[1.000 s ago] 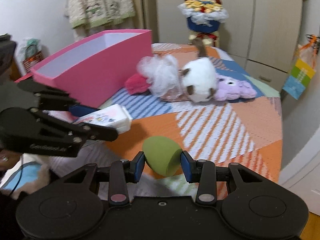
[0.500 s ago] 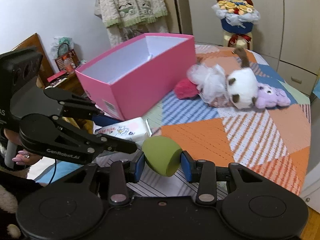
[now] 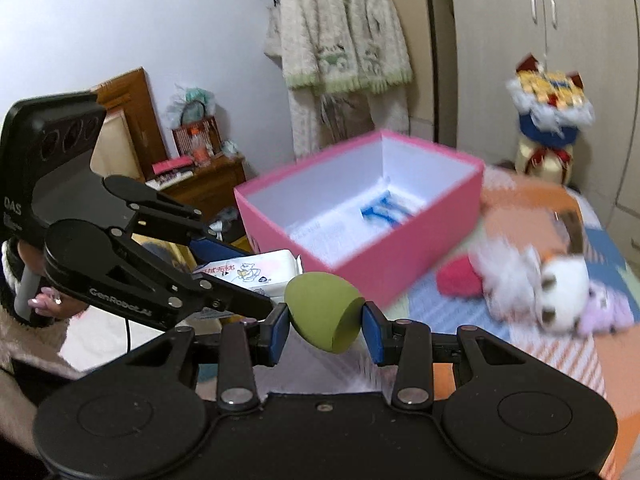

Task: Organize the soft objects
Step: 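Carry the white pack with the left gripper into the pink box while the right gripper drops the sponge inside, then move the left gripper toward the white plush cat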

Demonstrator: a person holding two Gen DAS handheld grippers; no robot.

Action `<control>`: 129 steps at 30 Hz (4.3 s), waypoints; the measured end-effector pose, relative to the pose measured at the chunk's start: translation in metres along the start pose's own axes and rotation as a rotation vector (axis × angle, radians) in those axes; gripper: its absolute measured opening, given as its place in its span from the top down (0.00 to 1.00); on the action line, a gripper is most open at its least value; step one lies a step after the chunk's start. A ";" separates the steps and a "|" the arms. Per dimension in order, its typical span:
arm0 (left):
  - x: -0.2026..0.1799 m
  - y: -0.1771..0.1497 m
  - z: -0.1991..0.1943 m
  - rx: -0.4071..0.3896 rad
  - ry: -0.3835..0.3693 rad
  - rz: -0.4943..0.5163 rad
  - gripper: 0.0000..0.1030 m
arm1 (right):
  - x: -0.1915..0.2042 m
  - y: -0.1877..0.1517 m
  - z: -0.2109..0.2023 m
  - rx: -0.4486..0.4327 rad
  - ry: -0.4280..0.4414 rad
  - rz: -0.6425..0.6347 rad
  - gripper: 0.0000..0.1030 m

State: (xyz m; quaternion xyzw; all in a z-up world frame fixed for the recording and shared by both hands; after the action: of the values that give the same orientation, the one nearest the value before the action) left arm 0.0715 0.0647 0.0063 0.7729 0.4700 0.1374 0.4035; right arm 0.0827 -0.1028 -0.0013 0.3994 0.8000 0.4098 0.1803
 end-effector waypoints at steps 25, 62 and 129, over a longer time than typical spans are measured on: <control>0.136 0.060 0.119 0.165 0.187 -0.078 0.62 | -0.032 0.081 0.158 0.121 -0.121 -0.162 0.56; 0.097 0.067 0.037 0.056 0.160 0.007 0.37 | 0.003 0.079 0.127 0.132 -0.178 -0.324 0.34; -0.074 0.110 0.223 -0.215 0.028 0.017 0.47 | -0.193 -0.054 0.080 -0.150 -0.369 0.153 0.39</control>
State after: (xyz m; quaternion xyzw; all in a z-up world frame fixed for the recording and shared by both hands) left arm 0.2329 -0.1330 -0.0403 0.7273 0.4515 0.2009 0.4762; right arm 0.2248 -0.2322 -0.0997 0.5128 0.6881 0.4005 0.3211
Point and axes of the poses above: each gripper's, at about its wrist camera, not at the fingertips, and z roughly the way its jaws point, x to its left, y to its top, the point moved 2 cm from there along z, roughly the way its jaws point, and after that the axes turned 10 degrees about -y, right-handed, at the moved point
